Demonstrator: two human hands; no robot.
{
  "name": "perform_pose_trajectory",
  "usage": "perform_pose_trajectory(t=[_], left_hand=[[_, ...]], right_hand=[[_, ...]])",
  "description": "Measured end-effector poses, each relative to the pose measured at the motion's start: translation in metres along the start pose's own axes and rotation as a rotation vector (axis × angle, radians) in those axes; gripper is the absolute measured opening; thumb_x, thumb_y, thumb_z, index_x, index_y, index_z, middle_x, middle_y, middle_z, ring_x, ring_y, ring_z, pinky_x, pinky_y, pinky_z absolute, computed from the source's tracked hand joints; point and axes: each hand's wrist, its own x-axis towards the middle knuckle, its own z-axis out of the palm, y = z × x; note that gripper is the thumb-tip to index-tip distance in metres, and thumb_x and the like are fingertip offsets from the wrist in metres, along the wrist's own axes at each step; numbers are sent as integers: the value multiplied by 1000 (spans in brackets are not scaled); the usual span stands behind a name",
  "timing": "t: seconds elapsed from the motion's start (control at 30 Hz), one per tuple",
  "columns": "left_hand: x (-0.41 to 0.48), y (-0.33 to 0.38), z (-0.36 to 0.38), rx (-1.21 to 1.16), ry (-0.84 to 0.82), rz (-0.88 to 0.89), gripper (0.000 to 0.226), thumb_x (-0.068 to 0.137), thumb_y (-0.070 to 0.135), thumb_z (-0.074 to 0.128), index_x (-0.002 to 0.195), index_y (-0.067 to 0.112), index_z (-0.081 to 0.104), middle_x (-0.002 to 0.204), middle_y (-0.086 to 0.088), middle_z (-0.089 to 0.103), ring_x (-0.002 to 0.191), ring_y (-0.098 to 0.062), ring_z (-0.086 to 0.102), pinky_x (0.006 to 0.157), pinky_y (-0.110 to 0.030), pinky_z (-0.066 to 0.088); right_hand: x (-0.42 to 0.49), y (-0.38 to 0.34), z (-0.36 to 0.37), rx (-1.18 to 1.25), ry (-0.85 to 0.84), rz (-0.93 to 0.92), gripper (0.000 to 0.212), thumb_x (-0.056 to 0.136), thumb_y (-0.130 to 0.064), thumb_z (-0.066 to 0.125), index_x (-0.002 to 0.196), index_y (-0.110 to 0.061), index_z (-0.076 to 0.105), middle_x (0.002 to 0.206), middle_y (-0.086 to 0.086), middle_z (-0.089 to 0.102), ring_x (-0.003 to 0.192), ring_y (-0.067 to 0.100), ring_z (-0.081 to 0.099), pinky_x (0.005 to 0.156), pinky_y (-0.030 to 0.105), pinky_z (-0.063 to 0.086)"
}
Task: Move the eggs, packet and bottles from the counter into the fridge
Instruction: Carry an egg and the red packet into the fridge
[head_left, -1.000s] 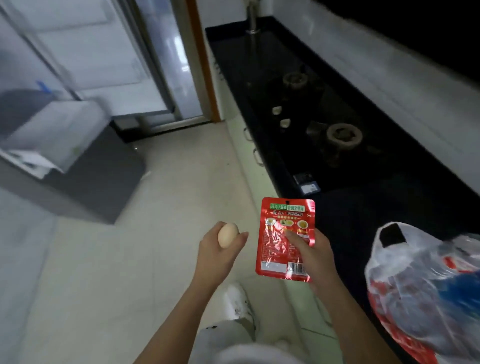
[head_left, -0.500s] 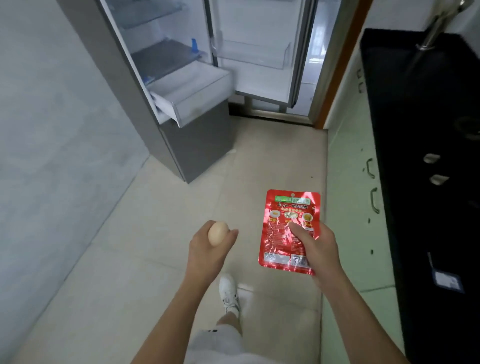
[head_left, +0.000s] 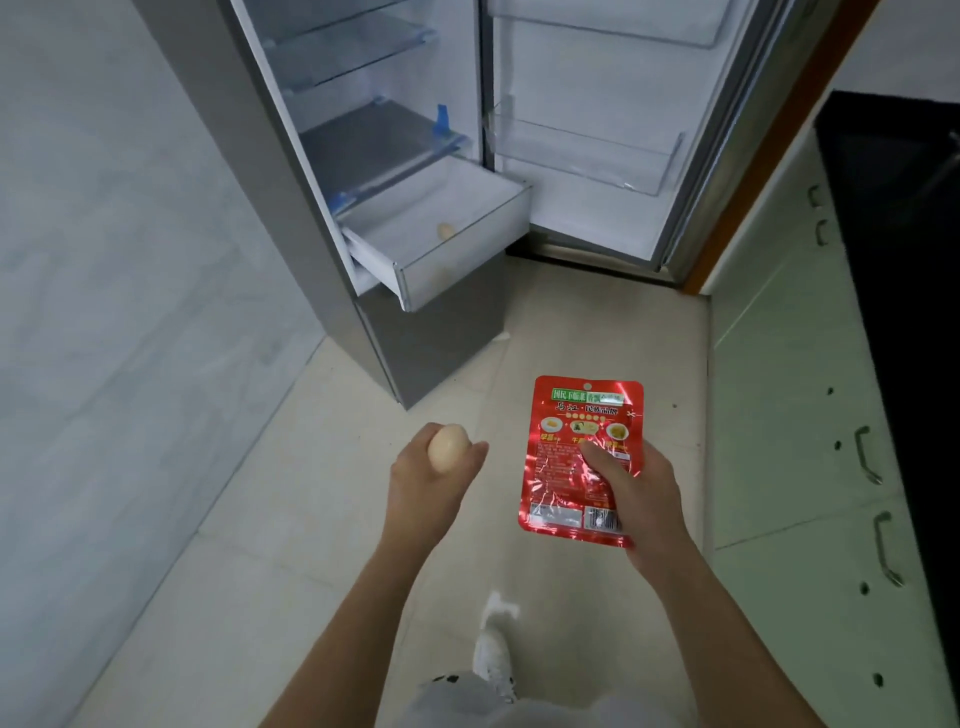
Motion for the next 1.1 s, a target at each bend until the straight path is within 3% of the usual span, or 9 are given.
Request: perform_pose_trajectory(t=[0.23, 0.33, 0.4, 0.6, 0.77, 0.93, 1.1], left_hand=[[66, 7, 9, 47, 42, -17, 23, 84, 40, 74, 90, 25, 59, 82, 6, 61, 72, -13, 62, 56, -20, 49], [98, 14, 17, 72, 66, -22, 23, 84, 40, 74, 91, 24, 58, 81, 7, 61, 72, -11, 61, 54, -15, 47], [122, 19, 24, 63, 82, -22, 24, 83, 40, 74, 92, 23, 59, 82, 5, 61, 72, -11, 61, 54, -15, 45], [208, 52, 60, 32, 150, -23, 24, 82, 42, 74, 94, 26, 61, 84, 5, 62, 73, -12, 63, 50, -14, 49], [274, 96, 91, 7, 206, -6, 22, 83, 37, 75, 92, 27, 59, 84, 7, 60, 74, -12, 61, 55, -18, 50], [323, 114, 104, 10, 280, -24, 23, 84, 36, 75, 92, 22, 59, 82, 2, 60, 70, -12, 60, 50, -12, 47], [348, 113, 105, 1, 343, -92, 21, 85, 36, 73, 93, 22, 60, 83, 1, 62, 69, -14, 62, 51, -13, 49]], right_hand=[[69, -19, 21, -7, -10, 35, 24, 88, -31, 74, 111, -30, 65, 102, -2, 78, 87, 24, 77, 87, 54, 59], [106, -32, 29, 7, -36, 30, 22, 89, -28, 73, 110, -30, 65, 101, -1, 78, 84, 23, 77, 81, 48, 61], [134, -43, 34, 2, -55, 21, 19, 90, -27, 72, 107, -31, 64, 100, -1, 78, 82, 21, 77, 77, 44, 61], [237, -88, 42, -83, -134, -12, 22, 90, -35, 71, 110, -31, 63, 101, -3, 77, 88, 22, 76, 88, 54, 59], [324, -137, 44, -130, -230, -35, 24, 90, -38, 70, 112, -31, 64, 102, -2, 77, 89, 22, 76, 89, 55, 58], [390, -165, 57, -141, -308, -31, 15, 90, -33, 70, 104, -32, 64, 96, -2, 76, 81, 21, 76, 81, 46, 61], [430, -176, 76, -158, -373, 17, 18, 90, -31, 70, 107, -27, 66, 95, 0, 77, 76, 20, 77, 71, 38, 60]])
